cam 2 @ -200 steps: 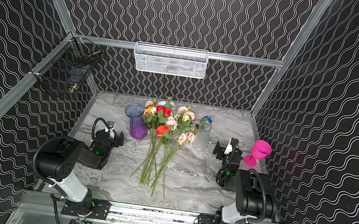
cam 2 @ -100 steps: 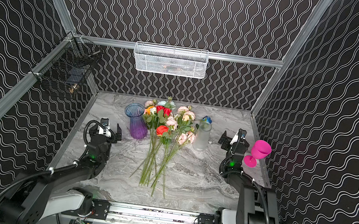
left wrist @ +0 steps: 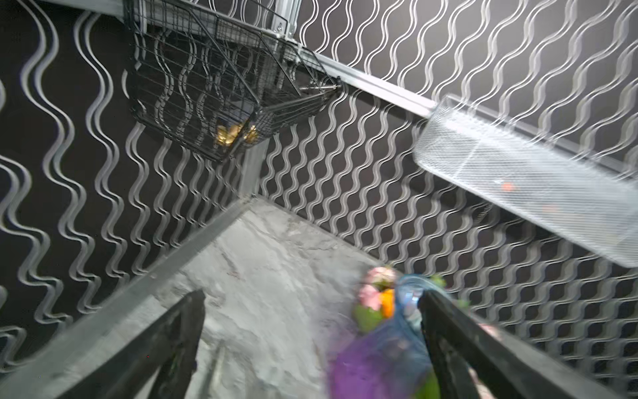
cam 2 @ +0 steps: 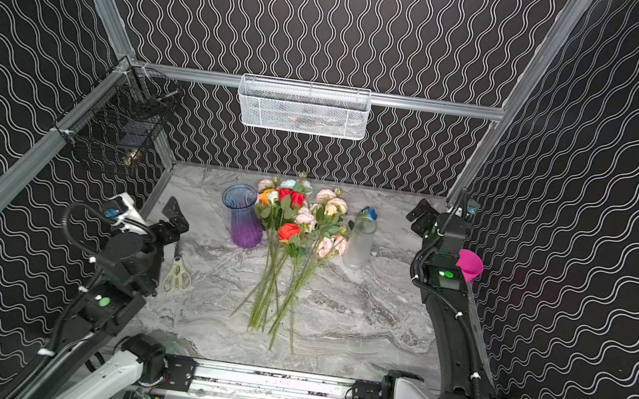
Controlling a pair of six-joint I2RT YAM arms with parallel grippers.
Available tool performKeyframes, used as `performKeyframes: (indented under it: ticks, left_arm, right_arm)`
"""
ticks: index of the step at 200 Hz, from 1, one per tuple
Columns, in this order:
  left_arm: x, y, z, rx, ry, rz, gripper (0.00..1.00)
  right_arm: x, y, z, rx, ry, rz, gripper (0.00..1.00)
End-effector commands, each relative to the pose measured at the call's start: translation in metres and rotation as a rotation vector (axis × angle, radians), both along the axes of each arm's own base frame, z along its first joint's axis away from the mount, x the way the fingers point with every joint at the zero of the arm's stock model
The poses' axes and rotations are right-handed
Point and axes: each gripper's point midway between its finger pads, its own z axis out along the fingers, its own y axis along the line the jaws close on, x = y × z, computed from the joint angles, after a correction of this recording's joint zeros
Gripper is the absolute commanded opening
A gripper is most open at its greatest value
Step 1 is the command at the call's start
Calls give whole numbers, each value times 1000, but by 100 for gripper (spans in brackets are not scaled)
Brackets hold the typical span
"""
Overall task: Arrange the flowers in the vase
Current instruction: 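Reach the right gripper over the flower pile while the left arm lifts and draws back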
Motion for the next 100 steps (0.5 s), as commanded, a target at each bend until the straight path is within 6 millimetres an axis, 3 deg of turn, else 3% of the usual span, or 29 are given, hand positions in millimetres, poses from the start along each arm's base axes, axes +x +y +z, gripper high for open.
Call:
performKeyframes:
  ticks: [1,10,16,23,46,61,80,100]
  left_arm:
    - [-24,0,-29,-240,135,-18,99]
    - [-30,-5,-20,-238,117,-70,99]
    - [-33,-11,-11,-208,96,-130,99]
    - [-40,-16,-3,-195,78,-178,99]
    - [-61,-22,8,-164,85,-269,99]
    - [-71,-28,4,-133,128,-324,99]
    - [-74,-43,-12,-135,177,-410,99]
    - [-73,-71,-38,-187,230,-550,99]
  right_arm:
    - [-13,36,-10,149,72,174,66]
    - [-18,44,-13,179,109,204,38]
    - [-23,46,-3,196,116,192,19]
    - [-28,56,-1,189,114,221,11]
    - [-47,104,9,69,135,326,10]
    - [-60,142,12,44,160,431,16]
    - [-81,203,14,30,170,625,38]
    - [-96,251,12,6,179,748,42]
